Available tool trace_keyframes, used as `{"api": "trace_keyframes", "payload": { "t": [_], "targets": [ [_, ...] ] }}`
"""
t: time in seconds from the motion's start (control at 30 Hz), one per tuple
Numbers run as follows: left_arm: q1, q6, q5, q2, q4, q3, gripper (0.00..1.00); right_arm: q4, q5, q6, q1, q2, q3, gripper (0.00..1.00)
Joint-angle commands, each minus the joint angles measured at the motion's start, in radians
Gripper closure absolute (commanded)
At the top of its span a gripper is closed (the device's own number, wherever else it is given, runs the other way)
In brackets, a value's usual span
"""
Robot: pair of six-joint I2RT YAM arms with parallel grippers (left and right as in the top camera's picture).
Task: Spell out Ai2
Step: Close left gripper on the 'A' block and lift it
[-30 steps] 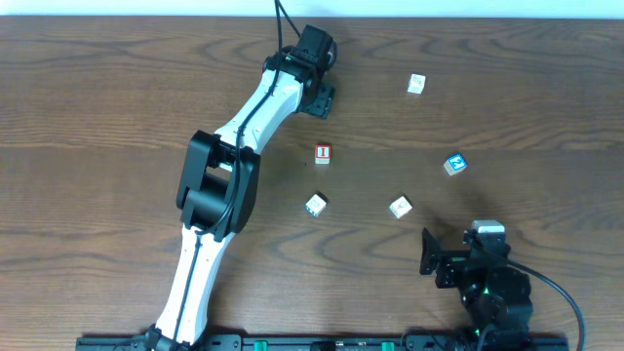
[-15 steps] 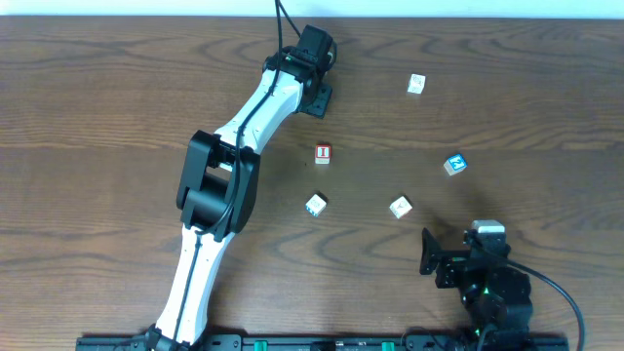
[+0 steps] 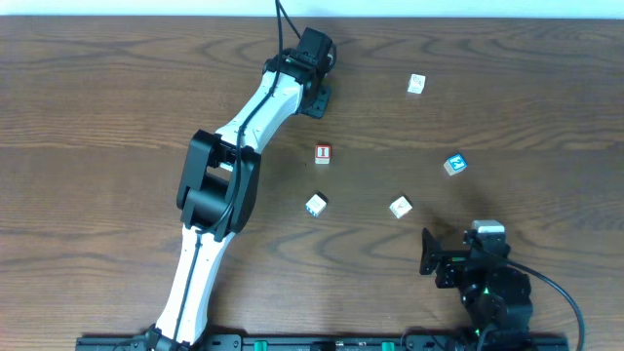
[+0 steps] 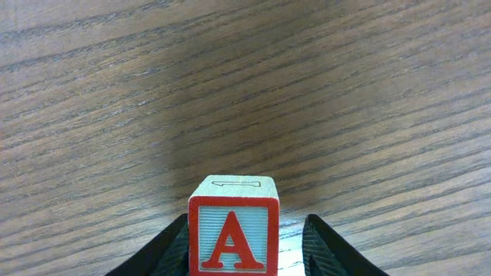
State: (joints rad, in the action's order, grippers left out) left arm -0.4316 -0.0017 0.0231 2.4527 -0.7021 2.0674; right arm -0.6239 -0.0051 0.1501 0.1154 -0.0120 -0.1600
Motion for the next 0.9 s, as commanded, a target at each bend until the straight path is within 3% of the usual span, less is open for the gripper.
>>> {"api": "trace_keyframes", "payload": {
  "t": [0.0, 0.87],
  "targets": [
    [0.008, 0.003, -0.005, 0.029, 0.001, -0.011, 0.57, 0.000, -0.007, -0.006, -0.008, 0.006, 0.006, 0.01],
    [0.019, -0.003, -0.004, 0.017, -0.032, 0.018, 0.74, 0.000, -0.007, -0.006, -0.008, 0.006, 0.006, 0.01]
  ]
}}
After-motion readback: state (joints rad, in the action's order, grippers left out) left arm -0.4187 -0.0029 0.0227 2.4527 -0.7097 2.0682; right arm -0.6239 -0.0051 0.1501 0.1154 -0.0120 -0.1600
